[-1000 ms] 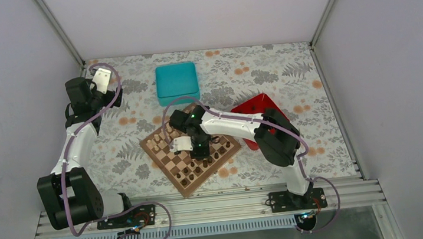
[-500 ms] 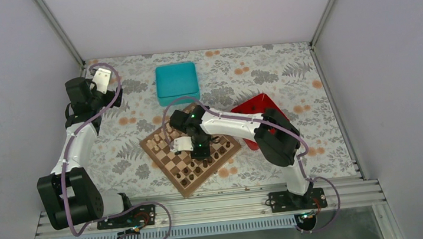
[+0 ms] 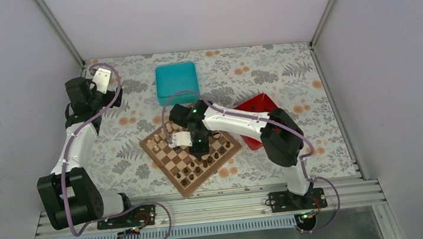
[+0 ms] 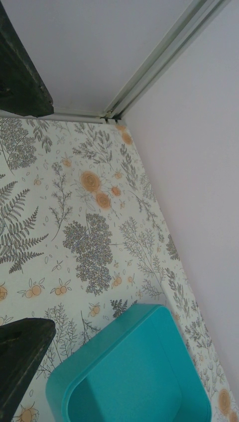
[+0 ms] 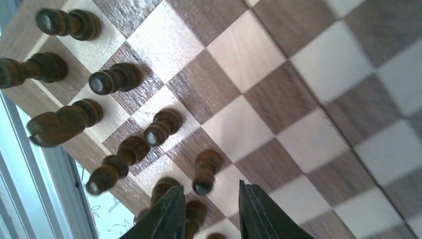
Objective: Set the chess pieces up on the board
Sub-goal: Place the chess piece on the chessboard, then pick up the chess piece from the storage box.
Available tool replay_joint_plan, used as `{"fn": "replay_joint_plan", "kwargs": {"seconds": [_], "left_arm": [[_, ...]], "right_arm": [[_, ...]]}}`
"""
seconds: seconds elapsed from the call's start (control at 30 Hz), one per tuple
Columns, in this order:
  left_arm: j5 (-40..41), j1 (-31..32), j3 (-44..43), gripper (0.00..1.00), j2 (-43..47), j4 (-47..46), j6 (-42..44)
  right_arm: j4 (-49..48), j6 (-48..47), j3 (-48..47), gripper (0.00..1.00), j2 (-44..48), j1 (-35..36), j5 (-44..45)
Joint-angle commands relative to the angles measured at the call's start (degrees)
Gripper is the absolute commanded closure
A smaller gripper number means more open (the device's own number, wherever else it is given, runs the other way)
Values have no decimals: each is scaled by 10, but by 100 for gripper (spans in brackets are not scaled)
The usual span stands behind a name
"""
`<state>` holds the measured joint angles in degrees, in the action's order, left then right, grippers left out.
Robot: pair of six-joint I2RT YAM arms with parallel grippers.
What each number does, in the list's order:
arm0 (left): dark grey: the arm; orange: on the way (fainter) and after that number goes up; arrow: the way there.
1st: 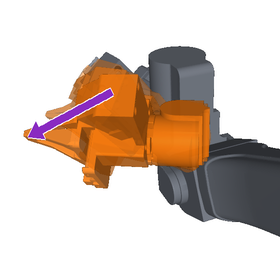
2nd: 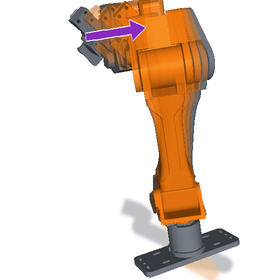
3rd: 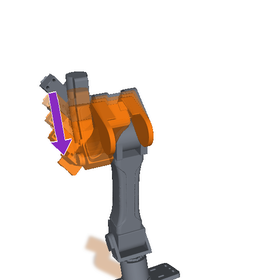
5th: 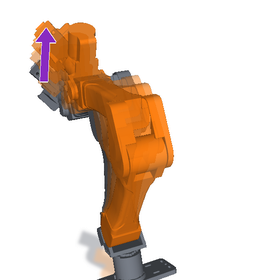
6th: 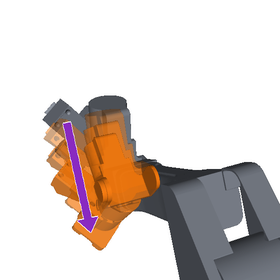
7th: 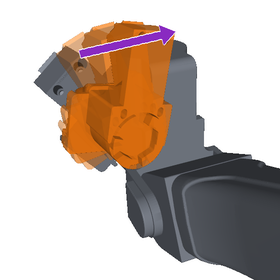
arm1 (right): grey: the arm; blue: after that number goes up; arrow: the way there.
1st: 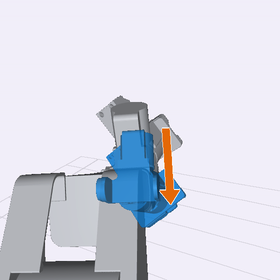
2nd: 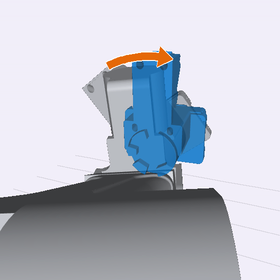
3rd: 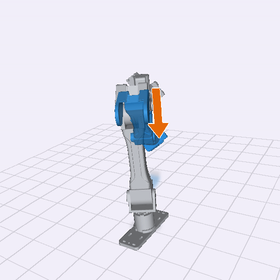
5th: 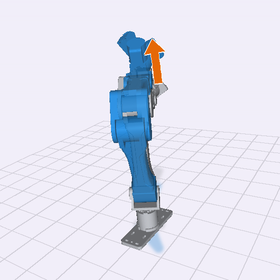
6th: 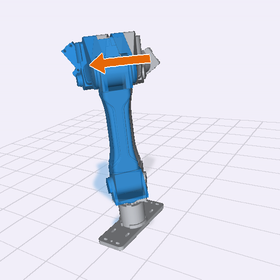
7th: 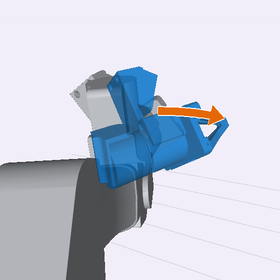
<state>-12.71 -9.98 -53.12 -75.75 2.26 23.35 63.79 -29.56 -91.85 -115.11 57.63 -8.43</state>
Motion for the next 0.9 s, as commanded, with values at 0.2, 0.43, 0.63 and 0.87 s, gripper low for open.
{"fn": "replay_joint_plan", "kwargs": {"seconds": [0.2, 0.43, 0.63, 0.87], "left_arm": [[-10, -5, 0, 0, 6, -12, -1], [-11, -5, 0, 0, 7, -12, -2], [-12, -5, -1, 0, 8, -10, -2], [-14, -5, 1, 0, 13, -11, -1]], "right_arm": [[35, -21, -46, 67, 111, -135, 27], [-13, -48, 31, 62, 144, -298, 64], [-71, -57, 95, 60, 127, -382, 73], [-124, -61, 116, 56, 92, -441, 76]]}}
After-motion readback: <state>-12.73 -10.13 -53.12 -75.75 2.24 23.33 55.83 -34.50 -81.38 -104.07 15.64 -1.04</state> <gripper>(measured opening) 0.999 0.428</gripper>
